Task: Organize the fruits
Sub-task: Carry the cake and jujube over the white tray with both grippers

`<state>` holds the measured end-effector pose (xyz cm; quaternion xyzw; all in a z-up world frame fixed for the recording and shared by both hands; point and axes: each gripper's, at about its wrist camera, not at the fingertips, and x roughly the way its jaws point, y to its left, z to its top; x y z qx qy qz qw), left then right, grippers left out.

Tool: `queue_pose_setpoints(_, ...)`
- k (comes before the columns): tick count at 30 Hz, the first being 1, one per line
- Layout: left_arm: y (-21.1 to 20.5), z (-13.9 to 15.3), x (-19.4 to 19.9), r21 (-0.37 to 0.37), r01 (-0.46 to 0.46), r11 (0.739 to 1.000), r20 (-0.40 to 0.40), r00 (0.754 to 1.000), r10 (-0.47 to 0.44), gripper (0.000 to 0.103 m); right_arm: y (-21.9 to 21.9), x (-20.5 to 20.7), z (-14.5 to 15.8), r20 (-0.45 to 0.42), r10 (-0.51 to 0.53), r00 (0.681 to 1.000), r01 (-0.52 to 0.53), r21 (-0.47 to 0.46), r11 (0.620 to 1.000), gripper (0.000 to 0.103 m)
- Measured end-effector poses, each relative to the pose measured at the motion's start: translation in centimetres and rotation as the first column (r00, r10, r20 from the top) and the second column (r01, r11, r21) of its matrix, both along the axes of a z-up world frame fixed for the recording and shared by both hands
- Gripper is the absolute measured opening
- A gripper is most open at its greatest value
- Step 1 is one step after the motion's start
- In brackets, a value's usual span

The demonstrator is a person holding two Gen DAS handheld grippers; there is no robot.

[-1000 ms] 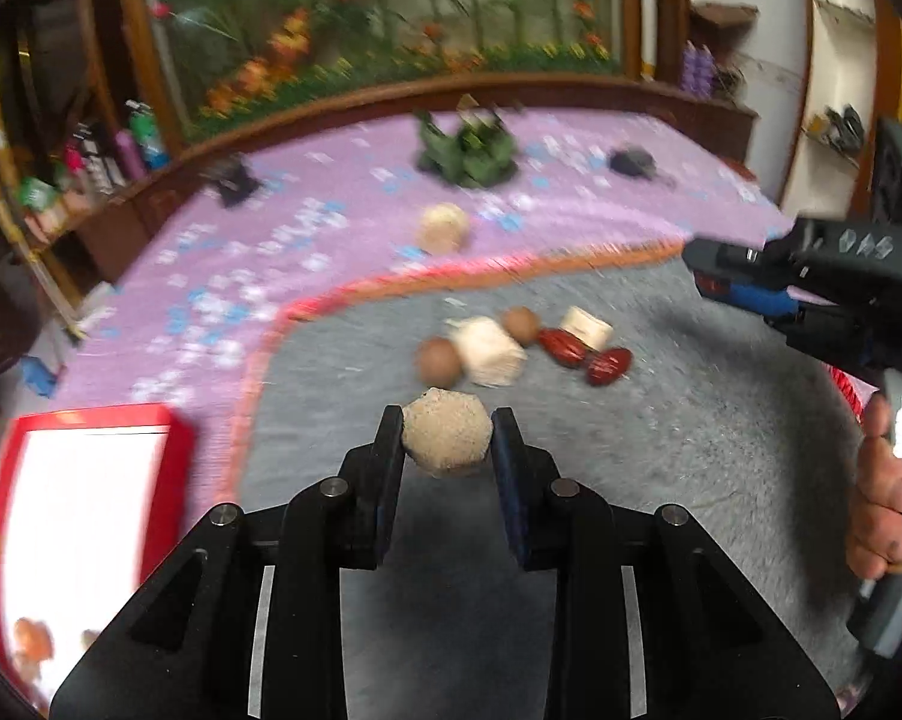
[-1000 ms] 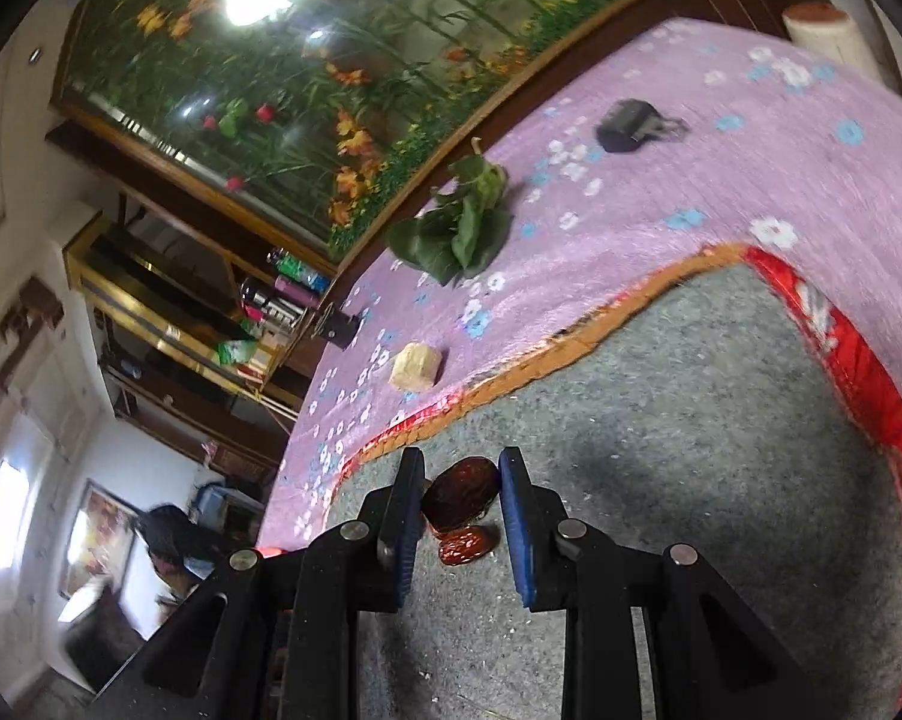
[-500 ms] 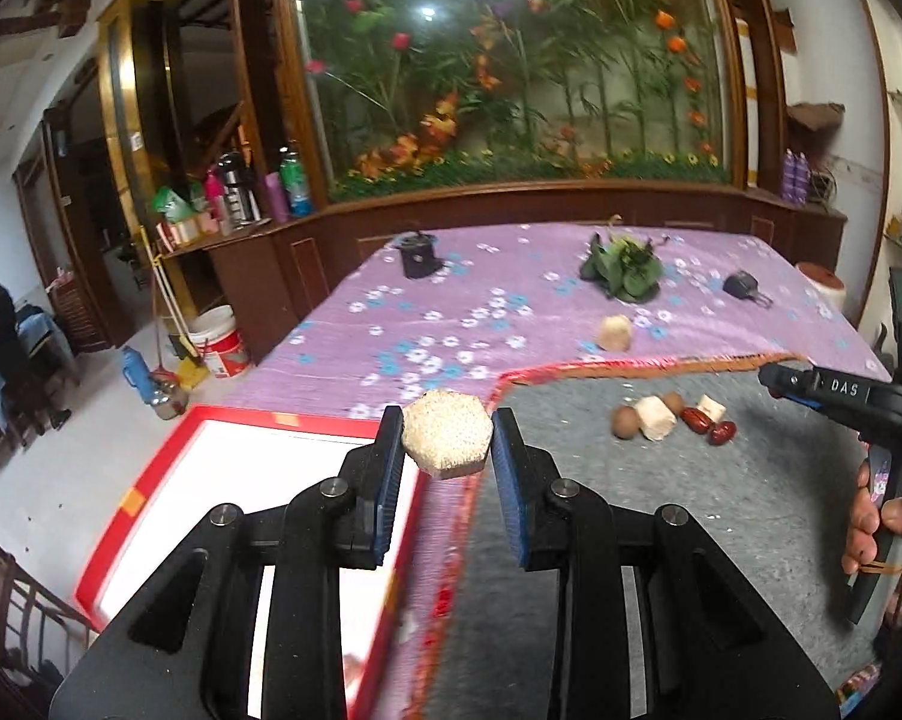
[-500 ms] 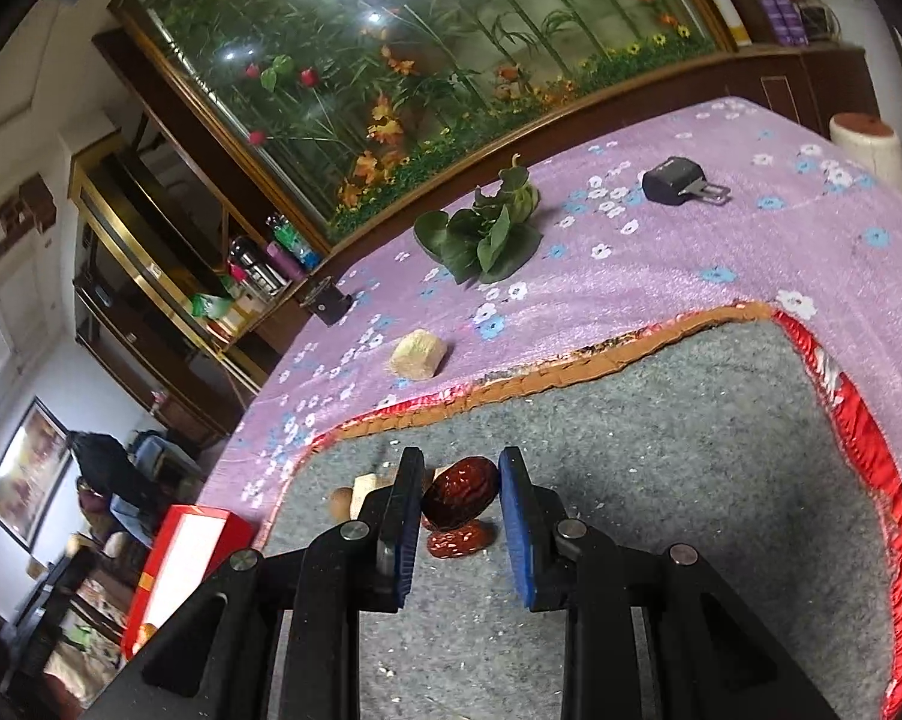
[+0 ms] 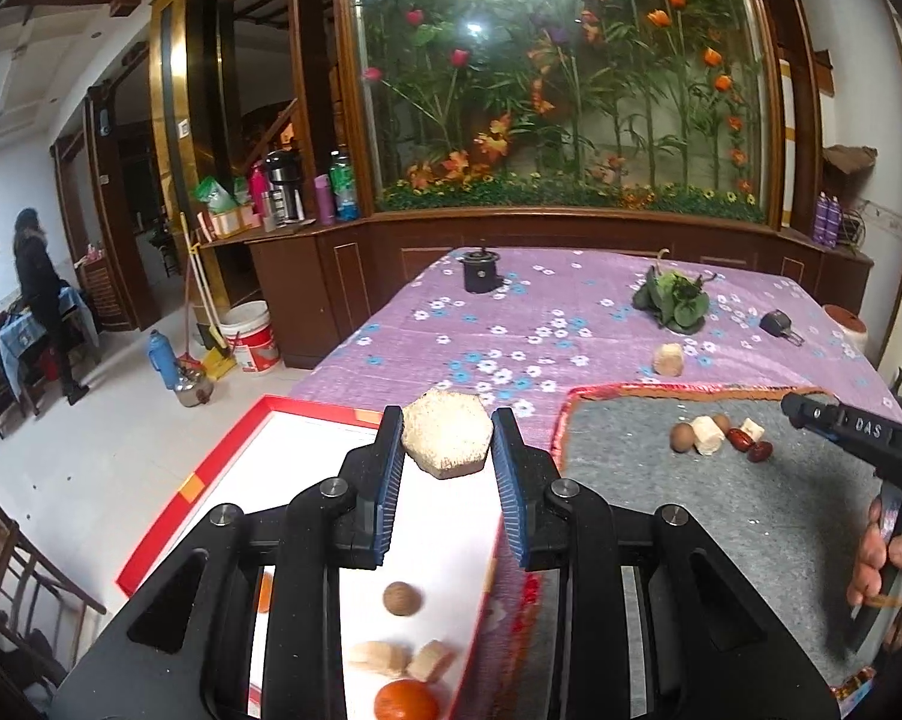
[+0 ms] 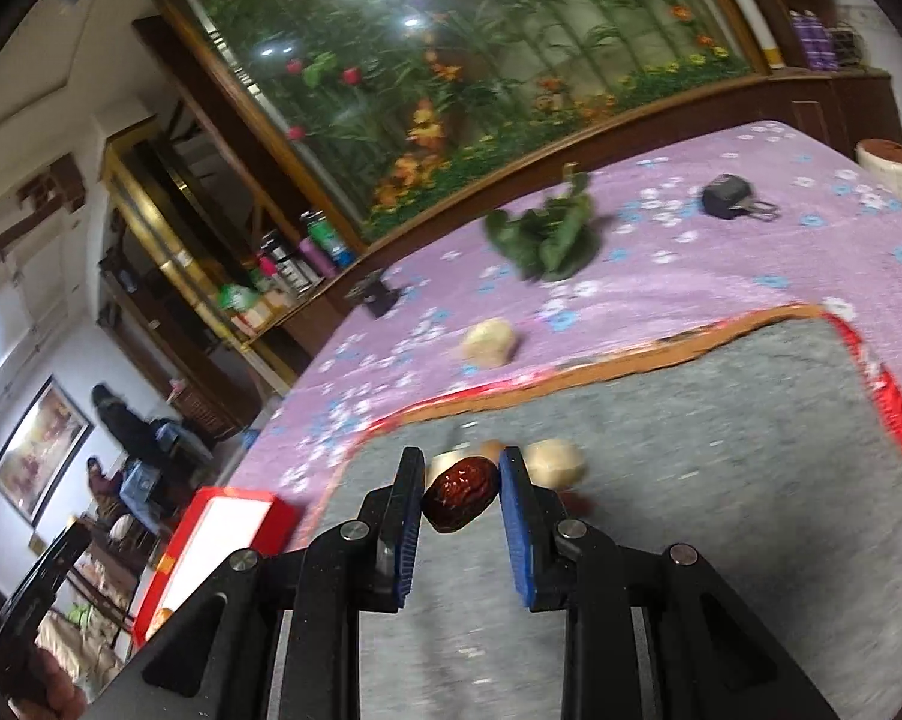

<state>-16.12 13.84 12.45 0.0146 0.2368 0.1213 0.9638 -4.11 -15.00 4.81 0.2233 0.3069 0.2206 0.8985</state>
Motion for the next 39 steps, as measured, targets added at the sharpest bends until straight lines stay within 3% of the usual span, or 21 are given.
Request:
queue_pose_setpoints(8,2.4,-0.2,-0.4,-0.018,-0.049,0.999,0.005,0.999,0.049,0.028,7.7,-2.1,1.9,0.033,0.193,0.981,-0.194,0.019,0.981,0.024)
queue_pose_setpoints(19,5.9,-0.8,-1.6,-0.038,-0.121,0.992,0.014,0.992,0.122,0.028,17.5,-4.7,3.1,0.048,0.39,0.92,-0.39,-0.003,0.921,0.024)
queue_pose_setpoints(28,8.9,-1.7,-2.1,-0.056,-0.176,0.983,0.005,0.984,0.176,0.028,22.5,-6.1,3.0,0.046,0.47,0.882,-0.468,-0.052,0.882,0.024)
queue_pose_setpoints(39,11.4,-3.5,-2.1,-0.06,-0.225,0.972,-0.032,0.974,0.224,0.028,25.8,-6.5,1.2,0.009,0.514,0.858,-0.511,-0.095,0.855,0.024)
